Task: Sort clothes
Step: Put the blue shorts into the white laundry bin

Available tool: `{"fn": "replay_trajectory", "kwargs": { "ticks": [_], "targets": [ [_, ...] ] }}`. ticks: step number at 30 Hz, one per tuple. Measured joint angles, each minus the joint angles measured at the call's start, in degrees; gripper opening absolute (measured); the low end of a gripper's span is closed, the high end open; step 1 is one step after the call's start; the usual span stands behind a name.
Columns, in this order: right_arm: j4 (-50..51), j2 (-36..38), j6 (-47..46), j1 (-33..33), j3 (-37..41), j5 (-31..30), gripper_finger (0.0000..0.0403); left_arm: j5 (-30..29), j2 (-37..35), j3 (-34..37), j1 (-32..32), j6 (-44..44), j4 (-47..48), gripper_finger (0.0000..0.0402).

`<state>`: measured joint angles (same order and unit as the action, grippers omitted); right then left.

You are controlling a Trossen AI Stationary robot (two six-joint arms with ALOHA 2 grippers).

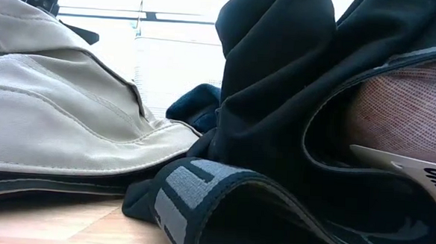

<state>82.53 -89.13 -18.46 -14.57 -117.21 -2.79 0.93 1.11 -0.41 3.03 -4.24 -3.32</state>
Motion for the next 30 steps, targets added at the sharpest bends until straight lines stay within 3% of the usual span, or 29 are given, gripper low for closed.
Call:
{"fn": "replay_trajectory", "kwargs": {
  "ticks": [16, 25, 30],
  "targets": [
    [5.04, 1.52, -10.09, 13.07, 0.02, -0.04, 0.0177, 0.0, 0.01, -0.02, 0.0, 0.01, -0.02, 0.0005],
    [4.96, -1.19, -7.51, 22.31, 0.09, -0.18, 0.0193, 0.0, 0.01, -0.02, 0.0, 0.01, 0.0, 0.0005],
    [4.82, -5.07, -2.5, 26.95, 0.09, -3.62, 0.0191, 0.0, 0.01, -0.02, 0.0, 0.01, 0.01, 0.0005]
  ]
}}
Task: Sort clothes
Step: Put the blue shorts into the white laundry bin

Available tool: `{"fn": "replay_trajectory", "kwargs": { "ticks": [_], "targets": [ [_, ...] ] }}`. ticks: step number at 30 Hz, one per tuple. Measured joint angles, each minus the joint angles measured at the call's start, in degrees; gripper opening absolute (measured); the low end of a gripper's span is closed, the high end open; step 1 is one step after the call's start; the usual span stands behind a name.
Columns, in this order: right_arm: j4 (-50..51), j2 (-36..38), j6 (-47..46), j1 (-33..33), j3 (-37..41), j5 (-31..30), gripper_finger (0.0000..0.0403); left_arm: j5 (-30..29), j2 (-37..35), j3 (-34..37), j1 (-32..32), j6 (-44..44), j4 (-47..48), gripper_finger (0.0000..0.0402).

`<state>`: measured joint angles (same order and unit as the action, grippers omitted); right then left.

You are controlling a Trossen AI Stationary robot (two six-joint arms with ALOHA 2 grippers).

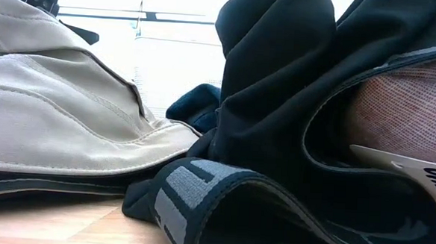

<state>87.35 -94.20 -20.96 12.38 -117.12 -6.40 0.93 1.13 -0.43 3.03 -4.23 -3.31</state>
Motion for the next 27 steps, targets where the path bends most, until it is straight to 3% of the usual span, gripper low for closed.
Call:
{"fn": "replay_trajectory", "kwargs": {
  "ticks": [9, 18, 27],
  "targets": [
    [-0.61, -10.52, 5.4, 3.02, 0.0, -3.61, 0.0194, -0.02, -0.02, 0.0, 0.0, -0.02, 0.0, 0.0005],
    [-9.22, -20.72, 20.5, 2.17, 0.02, 0.64, 0.0192, 0.0, 0.0, 0.0, 0.0, -0.02, 0.0, 0.0005],
    [-17.68, -27.45, 24.3, -0.56, 0.02, 3.69, 0.0192, 0.0, 0.0, 0.0, 0.0, -0.01, 0.0, 0.0005]
  ]
}}
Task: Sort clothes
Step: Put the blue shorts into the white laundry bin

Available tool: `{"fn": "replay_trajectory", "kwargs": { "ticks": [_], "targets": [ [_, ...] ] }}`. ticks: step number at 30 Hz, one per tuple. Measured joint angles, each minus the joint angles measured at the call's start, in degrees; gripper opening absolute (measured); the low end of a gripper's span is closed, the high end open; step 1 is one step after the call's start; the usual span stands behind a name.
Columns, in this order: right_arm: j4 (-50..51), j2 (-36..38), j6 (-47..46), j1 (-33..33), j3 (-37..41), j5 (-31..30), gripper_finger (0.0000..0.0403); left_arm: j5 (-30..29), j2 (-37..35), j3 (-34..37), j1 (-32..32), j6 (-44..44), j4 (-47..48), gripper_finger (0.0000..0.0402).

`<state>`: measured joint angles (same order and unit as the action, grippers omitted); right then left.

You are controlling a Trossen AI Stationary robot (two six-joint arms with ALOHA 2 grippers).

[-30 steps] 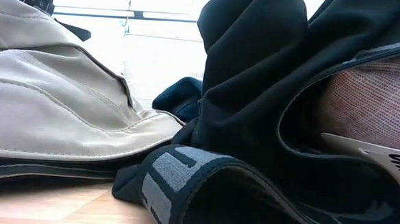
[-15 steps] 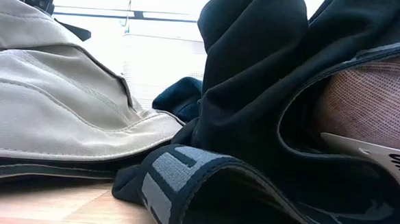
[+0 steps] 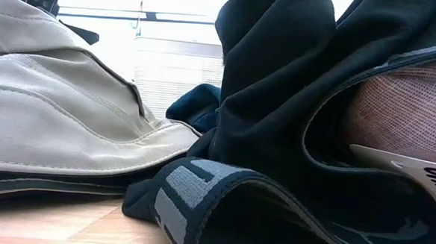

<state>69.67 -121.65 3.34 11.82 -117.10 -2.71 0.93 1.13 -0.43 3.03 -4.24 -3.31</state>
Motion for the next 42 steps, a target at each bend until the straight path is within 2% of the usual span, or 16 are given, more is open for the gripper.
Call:
{"fn": "replay_trajectory", "kwargs": {
  "ticks": [4, 9, 18, 21, 26, 31, 38, 42],
  "targets": [
    [0.32, -3.51, -0.06, -0.45, 0.0, 2.87, 0.0193, 0.0, 0.0, 0.0, 0.0, -0.01, 0.0, 0.0005],
    [0.59, -6.78, -0.91, -0.37, 0.29, 2.97, 0.0189, 0.0, 0.0, 0.0, 0.0, 0.01, 0.0, 0.0005],
    [-9.7, -6.82, -4.21, -0.4, 10.37, 4.51, 0.0173, 0.0, -0.01, 0.01, 0.0, -0.01, 0.0, 0.0005],
    [-11.14, -6.81, -5.31, -0.4, 12.73, 4.66, 0.0141, 0.0, 0.0, 0.01, 0.0, 0.01, 0.0, 0.0005],
    [-9.2, -5.68, -6.28, 0.08, 13.42, 4.91, 0.0023, 0.0, -0.02, 0.0, 0.0, -0.01, -0.02, 0.0005],
    [-8.88, 0.38, -8.89, 0.67, 13.46, 2.9, 0.0012, 0.0, -0.01, 0.0, 0.0, 0.0, -0.02, 0.0005],
    [-8.11, 13.91, -13.55, 0.56, 13.44, 1.79, 0.0005, 0.0, 0.0, 0.0, 0.0, 0.01, -0.02, 0.0005],
    [-8.09, 21.58, -15.94, 0.64, 13.44, -2.24, 0.0003, 0.0, -0.01, 0.0, 0.0, 0.0, -0.02, 0.0005]
  ]
}}
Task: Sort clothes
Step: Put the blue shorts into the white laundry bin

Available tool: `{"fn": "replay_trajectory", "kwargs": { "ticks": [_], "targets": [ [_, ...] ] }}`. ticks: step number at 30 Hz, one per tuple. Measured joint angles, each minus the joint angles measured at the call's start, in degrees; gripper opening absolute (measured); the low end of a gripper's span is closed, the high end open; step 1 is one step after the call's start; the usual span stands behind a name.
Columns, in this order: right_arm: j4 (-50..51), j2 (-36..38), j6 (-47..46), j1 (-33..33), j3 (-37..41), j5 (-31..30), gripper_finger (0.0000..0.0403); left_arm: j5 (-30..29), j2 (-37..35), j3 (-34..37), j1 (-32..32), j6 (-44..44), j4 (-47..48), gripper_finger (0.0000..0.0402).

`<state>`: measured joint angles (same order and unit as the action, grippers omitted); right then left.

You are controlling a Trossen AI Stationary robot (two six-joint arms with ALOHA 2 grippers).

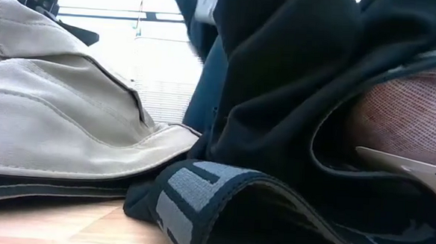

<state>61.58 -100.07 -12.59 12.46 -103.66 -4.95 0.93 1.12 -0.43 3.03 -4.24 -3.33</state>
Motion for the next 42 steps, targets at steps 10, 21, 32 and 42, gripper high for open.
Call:
{"fn": "replay_trajectory", "kwargs": {
  "ticks": [10, 21, 32, 42],
  "targets": [
    [-5.09, 16.59, -0.01, -2.91, -0.04, -11.45, 0.0001, 0.0, -0.01, 0.02, 0.0, 0.01, 0.0, 0.0005],
    [-26.49, 22.58, 11.85, -11.97, -0.07, -10.09, 0.0001, 0.0, -0.01, 0.02, 0.0, 0.01, 0.0, 0.0005],
    [-30.12, 17.98, 12.38, -22.81, -0.09, -2.31, 0.0001, 0.0, -0.01, 0.0, 0.0, 0.01, 0.02, 0.0005],
    [-25.48, 10.64, 11.72, -26.46, -0.09, 0.53, 0.0002, 0.0, -0.01, 0.0, 0.0, 0.0, 0.0, 0.0005]
  ]
}}
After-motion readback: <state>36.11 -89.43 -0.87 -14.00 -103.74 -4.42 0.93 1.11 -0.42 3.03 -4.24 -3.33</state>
